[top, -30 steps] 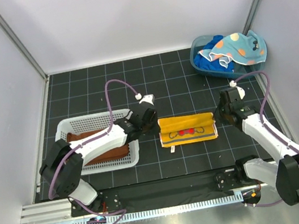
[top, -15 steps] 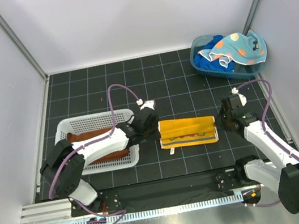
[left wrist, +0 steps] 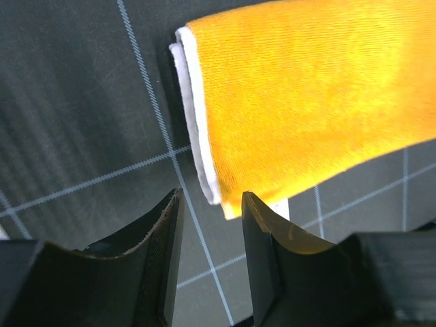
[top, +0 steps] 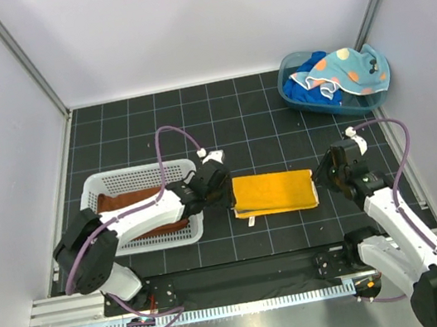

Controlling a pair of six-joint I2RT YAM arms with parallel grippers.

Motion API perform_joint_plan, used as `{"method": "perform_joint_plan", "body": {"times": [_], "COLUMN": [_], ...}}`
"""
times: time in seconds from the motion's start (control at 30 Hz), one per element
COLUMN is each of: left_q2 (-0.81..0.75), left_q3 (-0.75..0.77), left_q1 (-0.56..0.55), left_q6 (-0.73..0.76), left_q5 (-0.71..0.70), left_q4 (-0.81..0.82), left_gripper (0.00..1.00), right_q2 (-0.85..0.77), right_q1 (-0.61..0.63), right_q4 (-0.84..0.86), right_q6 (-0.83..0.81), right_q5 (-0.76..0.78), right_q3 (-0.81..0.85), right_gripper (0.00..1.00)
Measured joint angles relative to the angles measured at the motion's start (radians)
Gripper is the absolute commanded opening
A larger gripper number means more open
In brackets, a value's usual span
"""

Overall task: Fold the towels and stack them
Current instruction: Fold the towel

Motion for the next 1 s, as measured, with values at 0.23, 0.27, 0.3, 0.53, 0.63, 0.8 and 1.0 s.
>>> {"method": "perform_joint_plan", "body": {"times": [0.23, 0.27, 0.3, 0.53, 0.63, 0.8, 1.0], "left_q2": [-0.036, -0.023, -0.004, 0.166, 0.204, 0.219, 0.227], "left_q3": [0.091, 0.112, 0.131, 0.167, 0.167, 0.174, 0.184], "left_q1": [-0.001, -0.001, -0.001, -0.027, -0.055, -0.089, -0.108], "left_q6": [0.012, 0.012, 0.011, -0.014, -0.021, -0.033, -0.036], "left_q5": [-0.002, -0.003, -0.006, -0.011, -0.011, -0.014, -0.021], "left_q4": [-0.066, -0.069, -0.071, -0.101, -0.12, -0.127, -0.136], "left_gripper": [0.38, 0.37, 0.35, 0.26, 0.23, 0.17, 0.27], "right_q2": [0.064, 0.077, 0.09, 0.195, 0.235, 0.295, 0.312], "right_q1": [0.0, 0.001, 0.002, 0.006, 0.006, 0.01, 0.011], "right_q4": [0.014, 0.018, 0.022, 0.064, 0.088, 0.132, 0.16], "right_q6": [0.001, 0.001, 0.001, -0.002, -0.004, -0.003, -0.005], "right_q5": [-0.028, -0.031, -0.033, -0.034, -0.032, -0.03, -0.017], "right_q3": [0.024, 0.024, 0.024, 0.019, 0.004, -0.033, -0.042], "right_gripper": [0.38, 0.36, 0.36, 0.36, 0.32, 0.29, 0.29]}}
